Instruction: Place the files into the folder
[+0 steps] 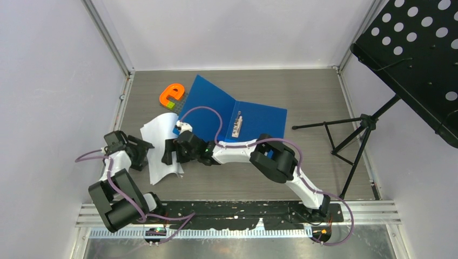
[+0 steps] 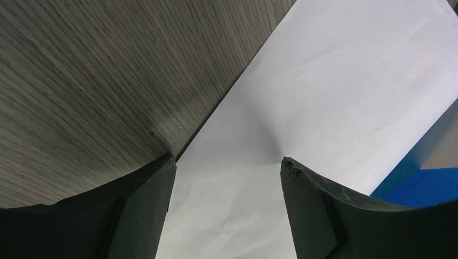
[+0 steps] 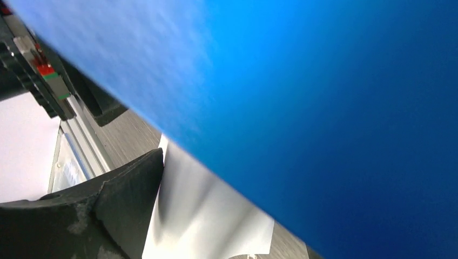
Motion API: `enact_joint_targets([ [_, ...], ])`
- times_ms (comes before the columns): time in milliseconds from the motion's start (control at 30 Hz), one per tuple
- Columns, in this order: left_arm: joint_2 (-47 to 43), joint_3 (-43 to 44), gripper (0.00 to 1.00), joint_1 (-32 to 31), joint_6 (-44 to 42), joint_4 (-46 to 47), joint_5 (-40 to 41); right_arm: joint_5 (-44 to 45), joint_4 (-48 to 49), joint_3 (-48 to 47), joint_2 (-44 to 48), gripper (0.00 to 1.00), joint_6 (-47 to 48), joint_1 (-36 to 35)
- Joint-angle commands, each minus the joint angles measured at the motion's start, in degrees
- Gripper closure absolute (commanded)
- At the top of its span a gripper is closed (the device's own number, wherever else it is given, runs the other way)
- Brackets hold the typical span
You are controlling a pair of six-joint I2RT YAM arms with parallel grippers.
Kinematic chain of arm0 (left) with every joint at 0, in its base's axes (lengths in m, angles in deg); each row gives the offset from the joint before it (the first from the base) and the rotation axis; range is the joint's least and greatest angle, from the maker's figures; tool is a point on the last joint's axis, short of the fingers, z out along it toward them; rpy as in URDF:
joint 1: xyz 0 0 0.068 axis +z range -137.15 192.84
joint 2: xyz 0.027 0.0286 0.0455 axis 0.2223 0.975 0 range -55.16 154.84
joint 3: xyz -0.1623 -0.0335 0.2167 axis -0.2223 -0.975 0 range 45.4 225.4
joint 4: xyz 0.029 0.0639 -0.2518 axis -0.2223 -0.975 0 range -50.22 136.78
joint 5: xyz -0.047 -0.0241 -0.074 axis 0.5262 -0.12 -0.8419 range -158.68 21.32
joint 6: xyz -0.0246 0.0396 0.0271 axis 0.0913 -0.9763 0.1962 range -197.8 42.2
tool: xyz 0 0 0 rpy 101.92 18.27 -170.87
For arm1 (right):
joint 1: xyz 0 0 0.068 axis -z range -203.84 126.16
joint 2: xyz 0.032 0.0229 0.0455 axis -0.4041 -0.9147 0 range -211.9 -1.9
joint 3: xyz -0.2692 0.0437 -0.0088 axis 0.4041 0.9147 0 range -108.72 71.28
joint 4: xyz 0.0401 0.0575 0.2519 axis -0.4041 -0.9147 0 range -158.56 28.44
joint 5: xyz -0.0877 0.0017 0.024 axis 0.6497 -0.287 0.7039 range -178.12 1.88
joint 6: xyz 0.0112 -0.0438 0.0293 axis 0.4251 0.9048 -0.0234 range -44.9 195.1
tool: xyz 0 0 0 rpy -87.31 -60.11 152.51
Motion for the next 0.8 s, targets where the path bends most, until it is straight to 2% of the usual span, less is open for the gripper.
enact_joint_targets([
  [0,2.6,-5.9,0.25,-0.6,-1.8,-8.0,-1.5,-1.5,-5.2,-5.4,-2.2,0.1,2.2,0.1],
  [167,2.1,-6.4,0.26,-0.6,-2.2,-8.0,-2.5,-2.0,-6.0,-5.9,-1.9,0.19,3.3,0.1],
  [267,0.9,-5.9,0.26,-0.6,-2.6,-9.0,-3.0,-2.3,-6.2,-6.1,-0.7,0.32,5.0,0.1],
  [300,0.0,-5.5,0.26,-0.6,-2.8,-9.9,-2.7,-2.4,-6.8,-6.8,-0.4,0.4,5.6,0.1],
  [433,-5.9,-2.9,0.23,-0.6,-3.0,-15.2,-0.3,-5.0,-8.3,-9.7,0.4,0.6,9.3,0.1],
  [567,-13.8,2.2,0.19,-0.7,-3.2,-21.1,4.1,-9.2,-8.4,-10.6,2.1,0.67,12.0,0.0],
  [767,-22.8,12.6,0.12,-0.6,-4.9,-27.0,9.5,-13.0,-9.9,-9.4,6.9,0.69,16.1,-0.4],
])
